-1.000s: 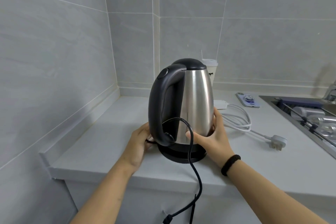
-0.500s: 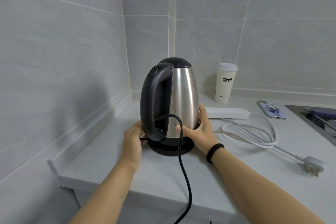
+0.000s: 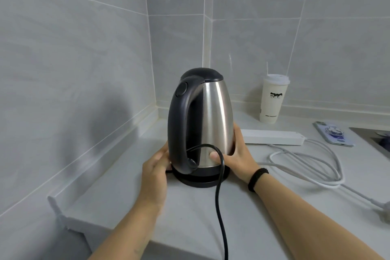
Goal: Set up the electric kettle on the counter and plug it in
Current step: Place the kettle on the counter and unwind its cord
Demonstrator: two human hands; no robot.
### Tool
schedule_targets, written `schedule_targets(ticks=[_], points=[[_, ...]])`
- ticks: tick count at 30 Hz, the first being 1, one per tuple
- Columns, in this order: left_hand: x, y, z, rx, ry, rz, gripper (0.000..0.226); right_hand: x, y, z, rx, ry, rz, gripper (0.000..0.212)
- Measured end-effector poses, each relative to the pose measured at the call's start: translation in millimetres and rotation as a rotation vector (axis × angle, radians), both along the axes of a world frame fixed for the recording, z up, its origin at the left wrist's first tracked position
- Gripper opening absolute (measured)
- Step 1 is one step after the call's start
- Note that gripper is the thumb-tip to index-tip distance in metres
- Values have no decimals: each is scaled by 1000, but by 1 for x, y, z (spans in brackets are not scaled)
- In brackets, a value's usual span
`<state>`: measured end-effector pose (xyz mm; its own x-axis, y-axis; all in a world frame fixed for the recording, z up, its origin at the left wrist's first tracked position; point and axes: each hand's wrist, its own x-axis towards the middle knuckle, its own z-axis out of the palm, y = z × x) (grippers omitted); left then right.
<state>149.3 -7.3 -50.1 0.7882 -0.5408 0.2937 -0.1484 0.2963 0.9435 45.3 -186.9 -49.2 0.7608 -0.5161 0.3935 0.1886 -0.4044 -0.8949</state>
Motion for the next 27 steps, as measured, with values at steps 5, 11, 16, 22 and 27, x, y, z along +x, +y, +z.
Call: schedule_targets(ticks=[5, 11, 16, 22, 27], points=[[-8, 3, 7, 39, 20, -49, 31, -11, 0, -3, -11, 36, -18, 112], [-8, 6, 9, 50, 39, -71, 41, -19, 3, -3, -21, 47, -43, 107], [-5, 4, 3, 45, 27, -31, 32, -24, 10, -3, -58, 28, -55, 109], [-8, 3, 5, 6, 119, -3, 47, -22, 14, -3, -80, 6, -56, 111], [-10, 2, 7, 24, 130, 30, 51, -18, 19, 0, -81, -11, -60, 112]])
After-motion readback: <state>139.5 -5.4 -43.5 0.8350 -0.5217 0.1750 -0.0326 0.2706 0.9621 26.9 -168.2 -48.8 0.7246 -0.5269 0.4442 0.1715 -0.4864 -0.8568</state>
